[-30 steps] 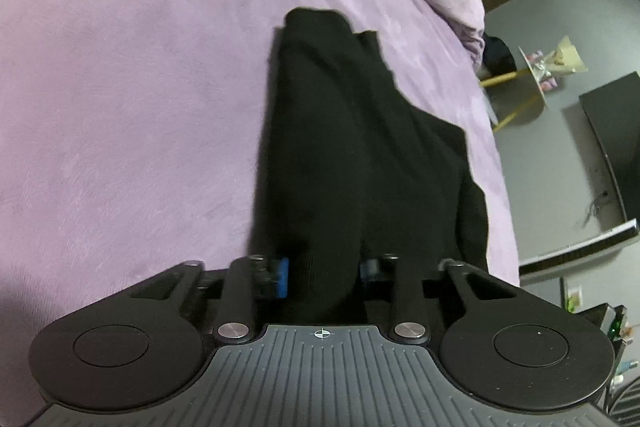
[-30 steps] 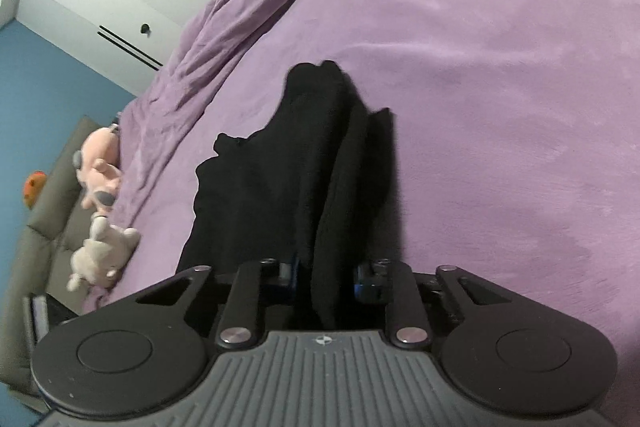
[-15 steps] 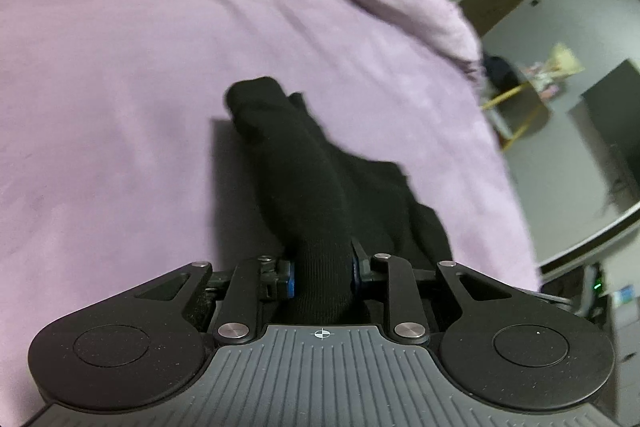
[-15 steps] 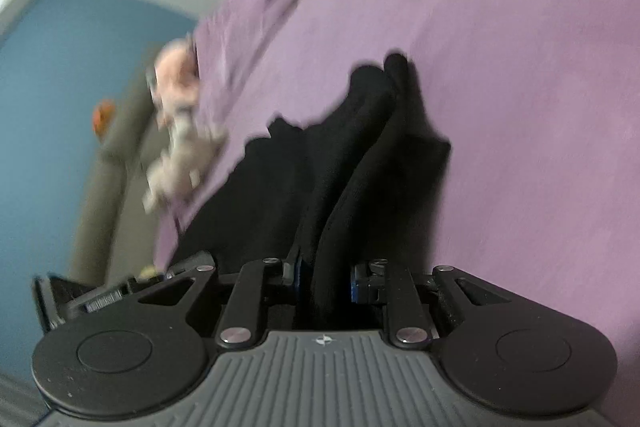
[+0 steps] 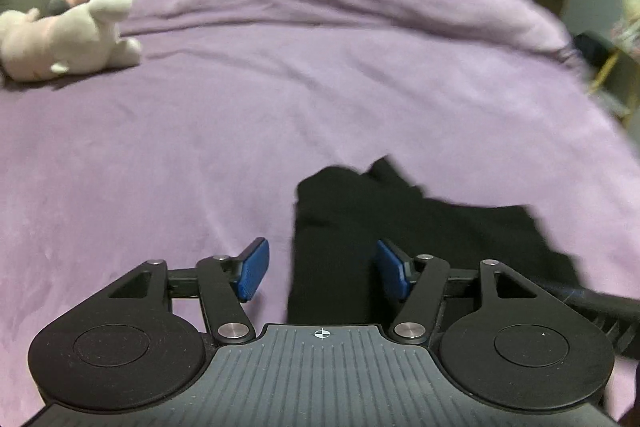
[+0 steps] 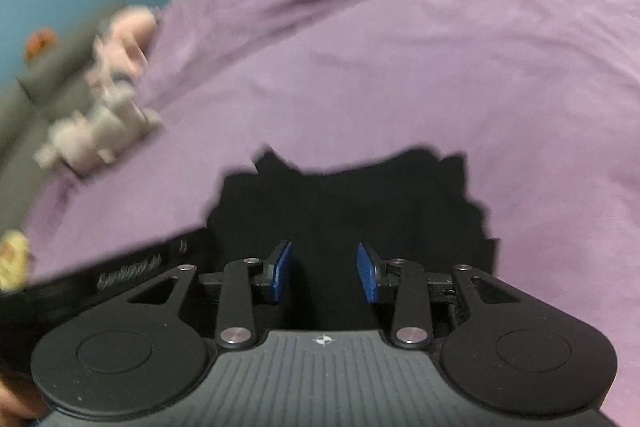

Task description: Fold small clothes

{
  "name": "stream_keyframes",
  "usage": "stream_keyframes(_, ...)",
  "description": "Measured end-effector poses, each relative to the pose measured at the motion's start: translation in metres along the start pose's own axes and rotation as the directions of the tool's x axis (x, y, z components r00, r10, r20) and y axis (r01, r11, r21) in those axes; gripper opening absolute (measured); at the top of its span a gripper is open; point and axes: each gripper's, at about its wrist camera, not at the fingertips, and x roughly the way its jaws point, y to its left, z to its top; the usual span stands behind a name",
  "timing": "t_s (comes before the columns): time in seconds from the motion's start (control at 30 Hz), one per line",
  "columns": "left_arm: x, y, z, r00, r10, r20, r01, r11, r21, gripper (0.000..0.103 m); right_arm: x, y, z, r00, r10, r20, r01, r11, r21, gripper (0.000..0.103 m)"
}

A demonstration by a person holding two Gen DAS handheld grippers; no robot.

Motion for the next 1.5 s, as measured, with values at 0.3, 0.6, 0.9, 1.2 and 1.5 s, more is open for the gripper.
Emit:
stream_keyframes(0.3, 0.06, 0.008, -0.009, 1.0, 0.019, -0.002, -0.02, 0.995, -0.095, 0.095, 0.044, -0.021, 0.013, 0.984, -0.12, 0.129, 0.124, 0.992, -0.026, 0.032)
stream_keyframes(0.6, 0.037, 0.015, -0.015, 0.999, 0.017, -0.031, -0.02, 0.996, -0.083, 0.096, 0.014, 0.009, -0.002, 0.988, -0.137, 0.071, 0.144, 0.983, -0.115, 0.035)
stream_keyframes(0.9, -0.058, 0.06, -0.091, 0.992, -0.115, -0.048, 0.106, 0.981, -0.16, 0.095, -0.097, -0.009, -0.092, 0.998, -0.047, 0.042, 0.05, 0.996, -0.069, 0.05)
stream_keyframes(1.2, -0.07, 0.097, -0.105, 0.915, -0.402, -0.04, 0.365, 0.863, -0.349, 0.083, -0.094, -0.059, -0.1, 0.993, 0.114, -0.007, -0.11, 0.968, 0.225, 0.075)
stream_keyframes(1.5, -0.054, 0.098, -0.094, 0.816, -0.564, -0.131, 0.432, 0.743, -0.511, 0.018, -0.072, -0.1, -0.097, 0.821, 0.568, 0.059, -0.484, 0.638, 0.598, 0.019)
